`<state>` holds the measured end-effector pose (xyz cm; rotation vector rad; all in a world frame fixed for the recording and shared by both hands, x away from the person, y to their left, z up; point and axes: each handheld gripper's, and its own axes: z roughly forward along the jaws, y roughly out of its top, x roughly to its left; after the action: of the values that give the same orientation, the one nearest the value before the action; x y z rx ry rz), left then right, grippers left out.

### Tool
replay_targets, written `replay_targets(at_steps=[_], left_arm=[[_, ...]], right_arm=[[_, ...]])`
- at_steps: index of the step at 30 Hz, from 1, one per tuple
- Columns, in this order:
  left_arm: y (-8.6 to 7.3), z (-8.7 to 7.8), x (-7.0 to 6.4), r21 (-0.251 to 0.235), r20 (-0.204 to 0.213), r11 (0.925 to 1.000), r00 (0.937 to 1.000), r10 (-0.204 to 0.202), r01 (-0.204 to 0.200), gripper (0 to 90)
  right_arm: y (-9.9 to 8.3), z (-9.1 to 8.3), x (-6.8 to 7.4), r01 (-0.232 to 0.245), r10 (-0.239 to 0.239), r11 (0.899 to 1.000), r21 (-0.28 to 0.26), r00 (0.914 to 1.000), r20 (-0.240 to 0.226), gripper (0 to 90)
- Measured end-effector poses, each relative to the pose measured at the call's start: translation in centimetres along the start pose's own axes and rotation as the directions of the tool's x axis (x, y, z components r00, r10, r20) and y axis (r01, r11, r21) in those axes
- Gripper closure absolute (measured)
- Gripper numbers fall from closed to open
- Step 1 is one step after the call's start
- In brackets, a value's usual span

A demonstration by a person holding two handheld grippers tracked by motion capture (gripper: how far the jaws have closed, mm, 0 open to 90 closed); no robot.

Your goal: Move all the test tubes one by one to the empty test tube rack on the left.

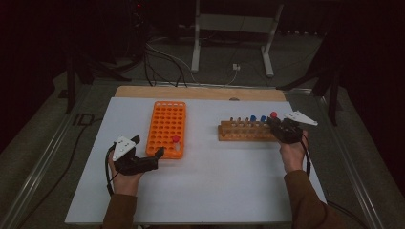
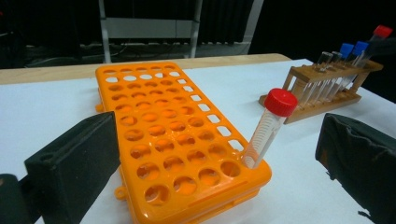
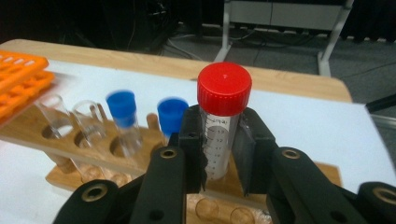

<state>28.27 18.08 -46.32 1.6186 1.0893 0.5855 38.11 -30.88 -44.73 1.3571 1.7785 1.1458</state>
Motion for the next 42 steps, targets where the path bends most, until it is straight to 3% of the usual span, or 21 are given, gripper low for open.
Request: replay_targets(at_steps=[8,17,27,37,38,42], left_arm=[[0.0,-0.1,0.0,-0.005,-0.001,1.0000,1.0000,-0.005,0.005,0.7],[0.1,-0.2,-0.2,-0.020,-0.006,0.9998,1.0000,-0.007,0.007,1.0],[0.6,-0.4,-1.0,-0.040,-0.003,0.9992,1.0000,-0.005,0.004,1.0],[1.9,-0.1,-3.0,-0.024,0.073,0.9983,0.9958,0.055,-0.053,1.0],[2.0,0.1,-3.2,-0.011,0.096,0.9983,0.9938,0.058,-0.057,1.0],[2.5,0.4,-3.9,0.000,0.117,0.9966,0.9897,0.082,-0.083,1.0]], right_arm=[[2.2,-1.8,0.5,0.042,-0.042,0.998,-0.047,0.9991,0.011,74.6],[3.8,-4.0,1.4,0.060,-0.063,0.994,-0.092,0.9977,-0.027,74.5],[2.0,-4.7,2.9,0.066,-0.073,0.996,-0.058,0.9907,-0.115,74.5],[0.5,-4.3,5.0,0.079,-0.081,0.997,-0.021,0.9773,-0.196,74.4],[0.5,-4.3,5.6,0.081,-0.082,0.997,-0.016,0.9724,-0.219,74.5],[0.6,-4.2,6.7,0.097,-0.094,0.995,0.001,0.9623,-0.255,74.5]])
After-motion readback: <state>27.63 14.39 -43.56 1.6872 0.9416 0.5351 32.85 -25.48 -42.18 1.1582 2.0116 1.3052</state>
